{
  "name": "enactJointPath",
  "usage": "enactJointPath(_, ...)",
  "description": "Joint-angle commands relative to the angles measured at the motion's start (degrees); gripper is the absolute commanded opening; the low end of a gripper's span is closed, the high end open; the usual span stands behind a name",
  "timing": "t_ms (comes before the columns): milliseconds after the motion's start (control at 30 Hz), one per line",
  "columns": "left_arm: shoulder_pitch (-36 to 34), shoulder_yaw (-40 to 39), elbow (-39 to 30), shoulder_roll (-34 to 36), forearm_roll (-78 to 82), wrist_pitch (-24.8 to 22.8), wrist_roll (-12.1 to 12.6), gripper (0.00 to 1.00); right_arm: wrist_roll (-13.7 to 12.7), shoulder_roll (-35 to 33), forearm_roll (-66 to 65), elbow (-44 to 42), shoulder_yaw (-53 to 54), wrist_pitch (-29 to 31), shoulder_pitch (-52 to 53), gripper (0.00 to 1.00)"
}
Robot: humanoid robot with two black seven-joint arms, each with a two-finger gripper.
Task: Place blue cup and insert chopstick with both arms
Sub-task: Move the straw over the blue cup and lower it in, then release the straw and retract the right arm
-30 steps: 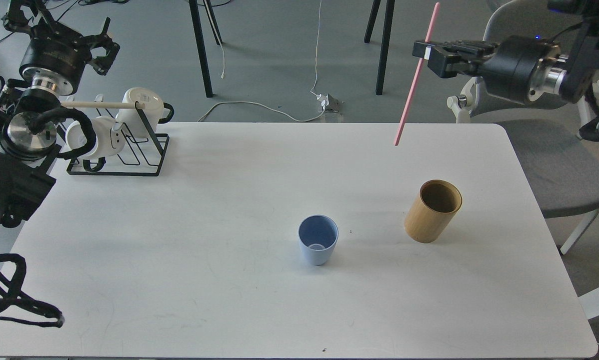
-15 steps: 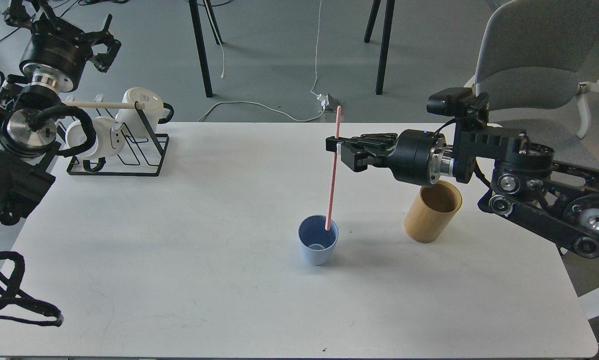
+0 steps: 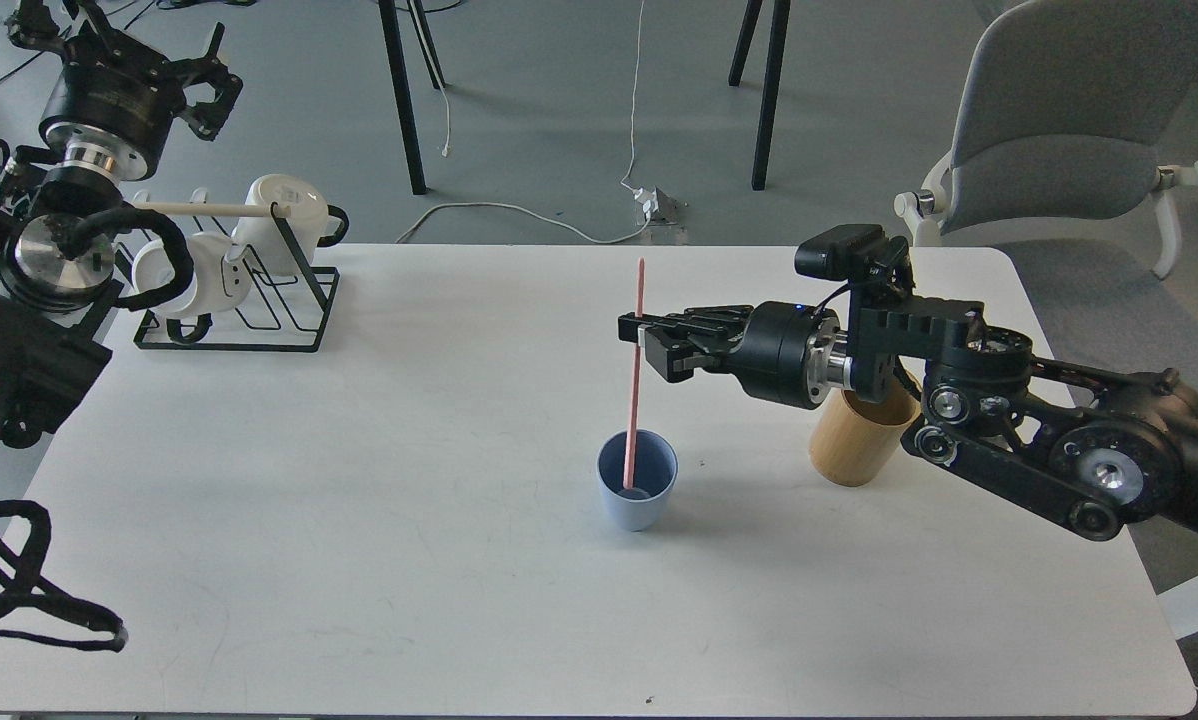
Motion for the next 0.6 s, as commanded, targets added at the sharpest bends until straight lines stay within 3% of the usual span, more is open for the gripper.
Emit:
enactJointPath(0,-0.09,-0.1,0.03,0.04,0.0,0.0,0.0,0.99,0.0,1.18,0.0,-1.41,-0.33,0.0,-0.72,0.01)
enactJointPath(100,-0.09,-0.1,0.03,-0.05,0.0,0.0,0.0,0.99,0.09,2.33,-0.09,-2.73,-1.12,0.0,-1.16,0.02)
enactJointPath(200,-0.1,-0.02,0.03,0.03,0.0,0.0,0.08,0.99,0.09,2.42,-0.09,-2.74,-1.3,0.0,-1.34,0.12)
enactJointPath(433,-0.09,0.07,0.03,0.21,0.0,0.0,-0.09,0.99,0.0,1.81,0.0,-2.74,-1.39,0.0,-2.39,0.21)
enactJointPath(567,-0.09,0.07,0.03,0.3,0.0,0.0,-0.09,0.99,-0.08,1.54,0.69,-2.65,-0.6,0.0,-3.01,0.41)
